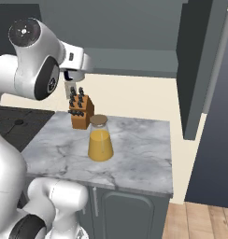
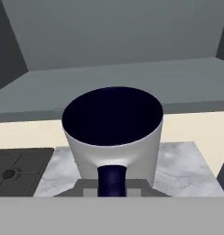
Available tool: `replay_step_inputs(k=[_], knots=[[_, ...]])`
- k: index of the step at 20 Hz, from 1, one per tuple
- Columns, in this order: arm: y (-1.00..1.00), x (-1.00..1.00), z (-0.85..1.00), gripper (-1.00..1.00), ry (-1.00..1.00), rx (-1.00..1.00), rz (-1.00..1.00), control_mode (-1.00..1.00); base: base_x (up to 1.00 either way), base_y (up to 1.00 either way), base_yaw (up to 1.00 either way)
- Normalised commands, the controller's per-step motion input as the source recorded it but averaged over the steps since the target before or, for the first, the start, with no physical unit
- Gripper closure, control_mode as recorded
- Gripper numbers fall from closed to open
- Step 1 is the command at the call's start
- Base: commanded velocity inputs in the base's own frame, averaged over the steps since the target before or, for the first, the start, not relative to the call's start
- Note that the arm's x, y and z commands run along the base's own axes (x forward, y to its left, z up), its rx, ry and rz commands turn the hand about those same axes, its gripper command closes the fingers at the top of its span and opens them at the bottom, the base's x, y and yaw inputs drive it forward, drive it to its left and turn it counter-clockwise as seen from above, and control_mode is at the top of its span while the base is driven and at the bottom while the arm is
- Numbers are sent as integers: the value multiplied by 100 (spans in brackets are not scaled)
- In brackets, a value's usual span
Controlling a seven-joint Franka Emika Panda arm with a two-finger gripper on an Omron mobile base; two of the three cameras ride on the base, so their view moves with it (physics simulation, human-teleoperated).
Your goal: There is a tray on the dining counter. Grab the cup, mug, and pitcher and place them on the tray. The pitcher may be placed next to the tray if it cannot fit the tray.
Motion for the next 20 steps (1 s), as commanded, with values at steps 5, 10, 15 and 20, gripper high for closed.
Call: replay_step_inputs(k=[5,10,15,20], knots=[[0,-37,0,100,0,0,-2,-100,0,0,0],[0,-8,0,100,0,0,0,100,-70,0,-10],[0,0,0,100,0,0,0,100,-99,16,-33],[0,0,0,100,0,0,0,100,-80,30,-53]])
